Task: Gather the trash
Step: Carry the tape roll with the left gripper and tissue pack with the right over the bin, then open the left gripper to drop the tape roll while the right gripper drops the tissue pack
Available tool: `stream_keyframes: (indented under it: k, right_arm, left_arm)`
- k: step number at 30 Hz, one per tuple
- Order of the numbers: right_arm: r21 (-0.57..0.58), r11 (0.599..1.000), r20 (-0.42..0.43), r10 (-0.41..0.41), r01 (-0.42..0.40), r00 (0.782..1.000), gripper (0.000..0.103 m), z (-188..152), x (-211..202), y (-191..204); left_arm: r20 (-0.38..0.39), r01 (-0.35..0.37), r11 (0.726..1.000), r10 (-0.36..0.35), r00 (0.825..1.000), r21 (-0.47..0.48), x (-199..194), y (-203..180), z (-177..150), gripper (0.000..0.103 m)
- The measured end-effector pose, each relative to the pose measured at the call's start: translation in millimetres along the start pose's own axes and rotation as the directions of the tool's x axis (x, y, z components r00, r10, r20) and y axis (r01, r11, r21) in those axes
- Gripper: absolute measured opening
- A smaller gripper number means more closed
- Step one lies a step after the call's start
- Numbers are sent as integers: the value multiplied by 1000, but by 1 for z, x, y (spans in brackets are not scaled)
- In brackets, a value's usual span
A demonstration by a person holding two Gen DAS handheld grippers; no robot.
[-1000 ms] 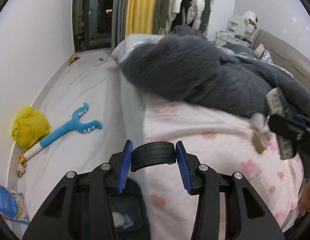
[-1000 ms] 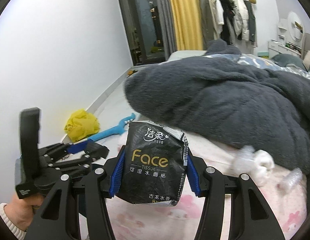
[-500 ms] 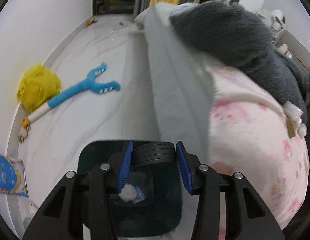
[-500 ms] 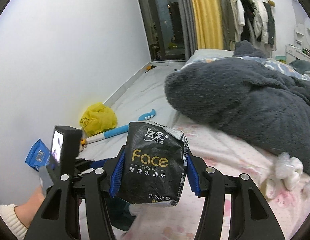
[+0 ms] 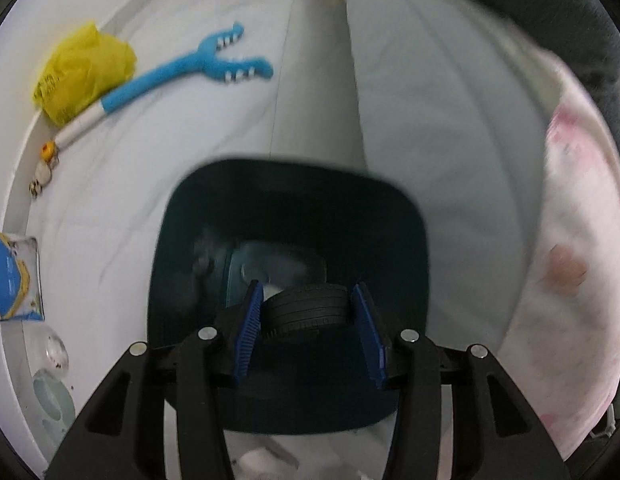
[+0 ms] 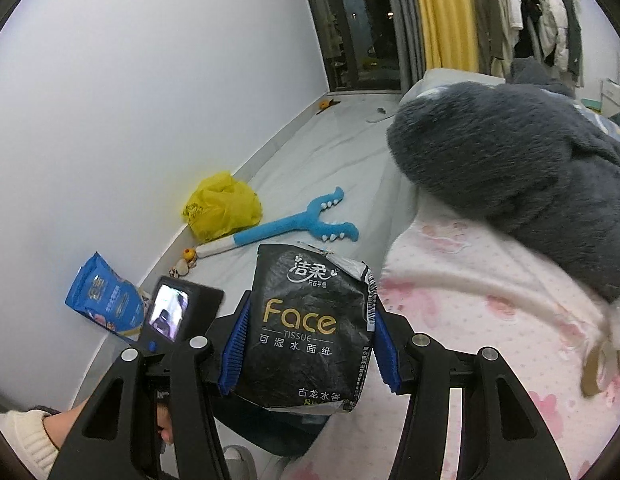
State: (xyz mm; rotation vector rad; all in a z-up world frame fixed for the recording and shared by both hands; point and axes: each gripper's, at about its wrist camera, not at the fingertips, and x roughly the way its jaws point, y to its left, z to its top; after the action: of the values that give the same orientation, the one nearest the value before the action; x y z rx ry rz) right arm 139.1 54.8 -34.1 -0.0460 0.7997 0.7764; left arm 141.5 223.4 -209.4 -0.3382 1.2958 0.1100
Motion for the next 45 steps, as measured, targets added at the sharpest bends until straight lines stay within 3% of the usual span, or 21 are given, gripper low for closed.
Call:
stream_keyframes:
  k: [3,5,8,13,28,39,45]
  right_arm:
    - [-4,1000,-18,0,0,1000,55,1,12,5]
    - [-5,1000,-34,-1,1,999,55,1,19,8]
    - [-9,1000,-62,-4,4,998,55,1,32,13]
    - [-14,1000,-115,-9,7,993,55,-6,54,21]
    - [-3,1000,-308,-4,3,951,55,-35,128,42]
    - [-16,1000,-402,-6,-1,916,55,-57,167,60]
    - [-29,1000,-447,-15,3,894,55,-68,185,67]
  left_arm:
    - [-59,-9,1000,8,998,-5,11,8,-9,50]
    - [-94,-4,1000,3,996,-9,17,13,-14,57]
    - [-111,-5,1000,3,994,-12,18,22,-20,70]
    - [-102,-16,1000,14,995,-19,12,38,-21,75]
    - [95,-8,999,13,995,-54,-41,83,-2,81]
    - [202,25,998,-14,979,-50,-73,102,0,83]
    - [288,32,999,-25,957,-21,-99,103,1,83]
